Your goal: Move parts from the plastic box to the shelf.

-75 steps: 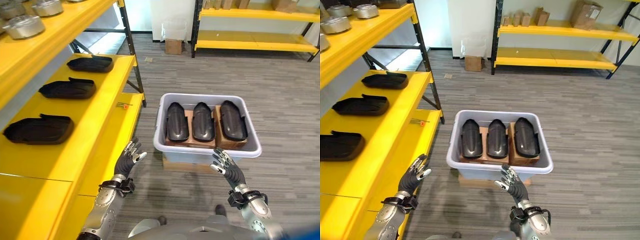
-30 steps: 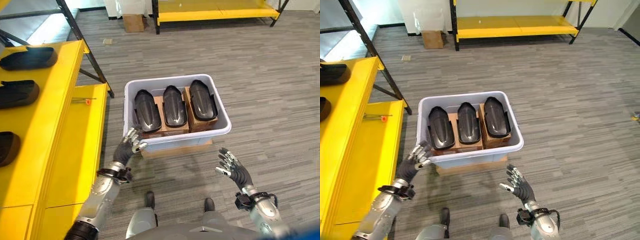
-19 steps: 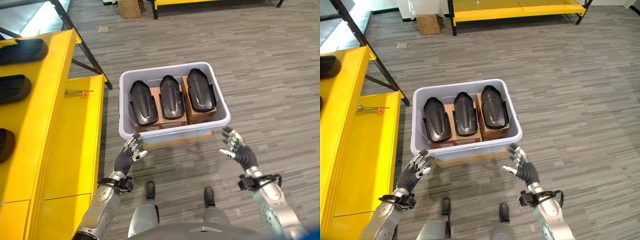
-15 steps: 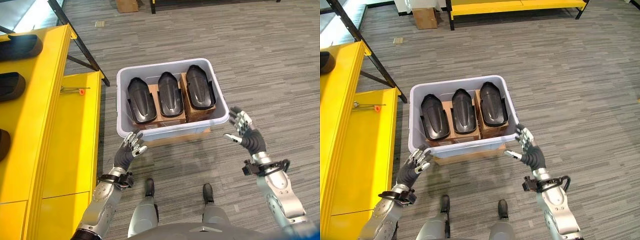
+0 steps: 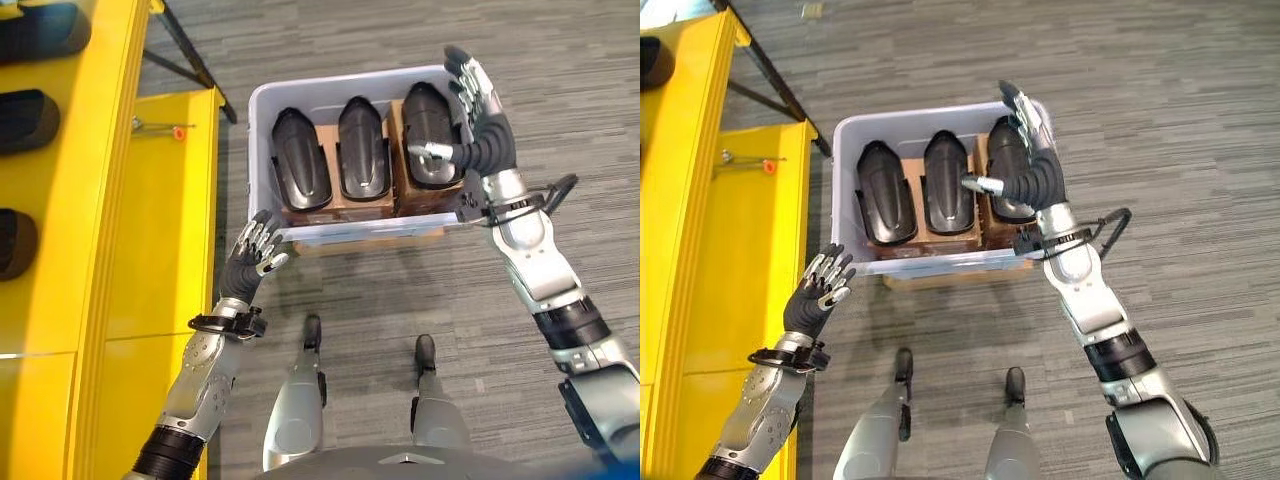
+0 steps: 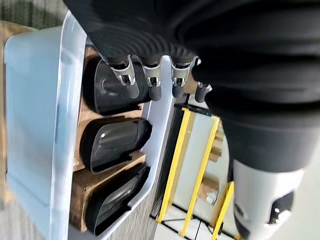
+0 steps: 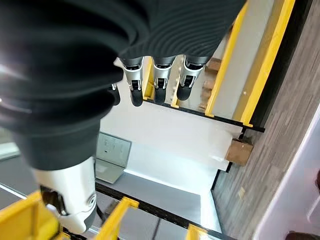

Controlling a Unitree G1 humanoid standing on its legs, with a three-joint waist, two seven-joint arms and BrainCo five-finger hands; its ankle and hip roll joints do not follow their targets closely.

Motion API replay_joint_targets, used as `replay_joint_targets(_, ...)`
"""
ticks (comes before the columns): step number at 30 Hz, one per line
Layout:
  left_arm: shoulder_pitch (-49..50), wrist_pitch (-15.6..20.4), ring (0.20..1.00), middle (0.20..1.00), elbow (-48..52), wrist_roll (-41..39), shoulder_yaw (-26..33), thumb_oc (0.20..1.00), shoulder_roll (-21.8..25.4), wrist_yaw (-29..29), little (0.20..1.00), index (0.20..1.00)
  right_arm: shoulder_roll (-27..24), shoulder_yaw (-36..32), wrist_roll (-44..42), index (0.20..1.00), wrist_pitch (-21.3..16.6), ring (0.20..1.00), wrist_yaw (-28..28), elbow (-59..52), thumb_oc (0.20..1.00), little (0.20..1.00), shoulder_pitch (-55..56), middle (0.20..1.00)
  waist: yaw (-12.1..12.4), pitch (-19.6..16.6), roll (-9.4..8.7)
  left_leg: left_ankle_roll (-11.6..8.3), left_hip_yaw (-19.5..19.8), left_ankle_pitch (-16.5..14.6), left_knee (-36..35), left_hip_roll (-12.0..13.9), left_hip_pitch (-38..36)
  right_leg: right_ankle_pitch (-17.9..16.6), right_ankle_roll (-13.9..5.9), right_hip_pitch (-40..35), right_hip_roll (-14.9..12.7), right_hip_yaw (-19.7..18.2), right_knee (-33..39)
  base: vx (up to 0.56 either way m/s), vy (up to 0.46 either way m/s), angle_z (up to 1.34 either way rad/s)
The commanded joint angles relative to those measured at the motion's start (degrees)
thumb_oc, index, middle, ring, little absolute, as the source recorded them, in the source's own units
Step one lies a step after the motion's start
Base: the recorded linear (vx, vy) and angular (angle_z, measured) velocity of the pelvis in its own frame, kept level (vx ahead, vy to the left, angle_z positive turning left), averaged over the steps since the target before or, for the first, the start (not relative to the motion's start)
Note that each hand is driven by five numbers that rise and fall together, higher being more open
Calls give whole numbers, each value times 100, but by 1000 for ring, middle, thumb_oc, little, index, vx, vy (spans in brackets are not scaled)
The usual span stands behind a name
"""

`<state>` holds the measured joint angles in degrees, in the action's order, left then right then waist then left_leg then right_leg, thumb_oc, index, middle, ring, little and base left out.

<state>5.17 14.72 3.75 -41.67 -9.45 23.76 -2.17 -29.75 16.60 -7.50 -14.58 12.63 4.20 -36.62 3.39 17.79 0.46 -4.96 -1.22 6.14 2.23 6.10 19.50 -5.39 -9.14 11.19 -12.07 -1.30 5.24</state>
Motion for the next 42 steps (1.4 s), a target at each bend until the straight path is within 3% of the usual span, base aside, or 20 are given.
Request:
replay_joint_targets(1,9,406,1000,1000,440,-201,83,1000,303,26,1000,1000,-145,-148,159,1000,-112,1000,301,-49,1000,1000,-135,1000,38,-228,4,17,290,7,247,193,314,435,-5,221,-414,-197,-725,-38,9,6)
replay_joint_targets(16,-275,517,1000,1000,822,-457,-237,1000,595,143,1000,1000,-549,302,-275,1000,133,1000,939,2659,1000,1000,-2360,1000,478,276,416,19,388,212,182,40,778,425,5,773,-469,-183,-1042,-39,15,5)
replay_joint_targets(32,-430,581,1000,1000,853,-479,-388,1000,697,281,1000,1000,-744,576,-112,1000,357,1000,1236,4479,1000,1000,-3156,1000,654,444,672,43,481,214,340,-97,1252,444,17,1105,-514,-136,-1193,2,5,2)
replay_joint_targets(42,-625,652,1000,1000,880,-432,-546,1000,732,464,1000,1000,-538,758,-803,1000,384,1000,1043,6069,1000,1000,-3623,1000,721,613,834,37,536,205,452,-171,1489,503,30,1271,-499,-92,-1341,-1,1,2)
